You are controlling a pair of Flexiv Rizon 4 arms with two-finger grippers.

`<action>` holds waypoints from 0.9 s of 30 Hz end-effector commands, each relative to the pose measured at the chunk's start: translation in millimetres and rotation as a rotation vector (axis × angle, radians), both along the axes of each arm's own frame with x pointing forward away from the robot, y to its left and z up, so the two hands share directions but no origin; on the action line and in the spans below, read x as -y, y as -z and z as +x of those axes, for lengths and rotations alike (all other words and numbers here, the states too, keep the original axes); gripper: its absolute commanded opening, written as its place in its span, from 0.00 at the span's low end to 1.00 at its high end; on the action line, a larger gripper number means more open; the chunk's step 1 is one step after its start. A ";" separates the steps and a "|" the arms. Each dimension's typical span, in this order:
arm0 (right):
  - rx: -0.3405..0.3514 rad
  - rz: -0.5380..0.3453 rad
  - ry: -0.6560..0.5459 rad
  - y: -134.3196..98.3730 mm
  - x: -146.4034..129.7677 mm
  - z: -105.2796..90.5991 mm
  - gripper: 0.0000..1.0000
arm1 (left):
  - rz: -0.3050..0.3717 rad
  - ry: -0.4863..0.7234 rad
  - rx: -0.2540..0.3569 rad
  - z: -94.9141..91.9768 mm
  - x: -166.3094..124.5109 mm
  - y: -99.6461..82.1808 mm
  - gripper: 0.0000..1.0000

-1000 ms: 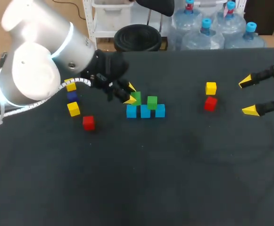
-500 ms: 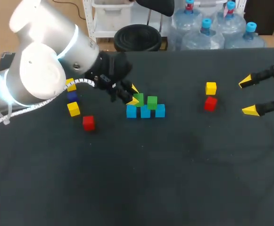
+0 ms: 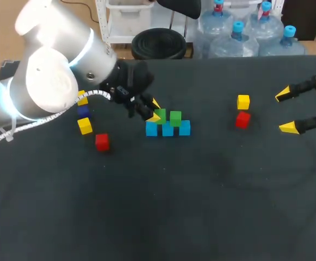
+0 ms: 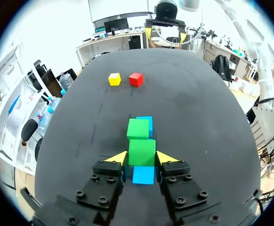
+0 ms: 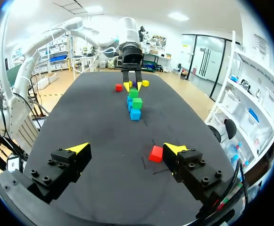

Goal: Place the blue cubes, place green cubes on the blue cubes, place the yellow cubes on the green cubes, then place the red cubes on the yellow cubes, and place purple cube on the red cubes.

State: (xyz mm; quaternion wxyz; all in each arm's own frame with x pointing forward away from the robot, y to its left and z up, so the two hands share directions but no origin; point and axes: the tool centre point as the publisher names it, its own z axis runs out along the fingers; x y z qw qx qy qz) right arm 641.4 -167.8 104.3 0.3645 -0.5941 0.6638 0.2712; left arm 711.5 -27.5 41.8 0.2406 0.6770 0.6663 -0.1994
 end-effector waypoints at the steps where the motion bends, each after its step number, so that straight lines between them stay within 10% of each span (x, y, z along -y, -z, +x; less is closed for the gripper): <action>1: 0.001 0.001 0.000 0.7 -0.3 0.5 1.00 | 0.005 0.004 -0.005 3.0 -0.1 0.9 0.00; 27: 0.001 0.001 0.000 0.7 -0.3 0.5 1.00 | 0.024 0.009 -0.025 1.5 0.7 9.6 0.00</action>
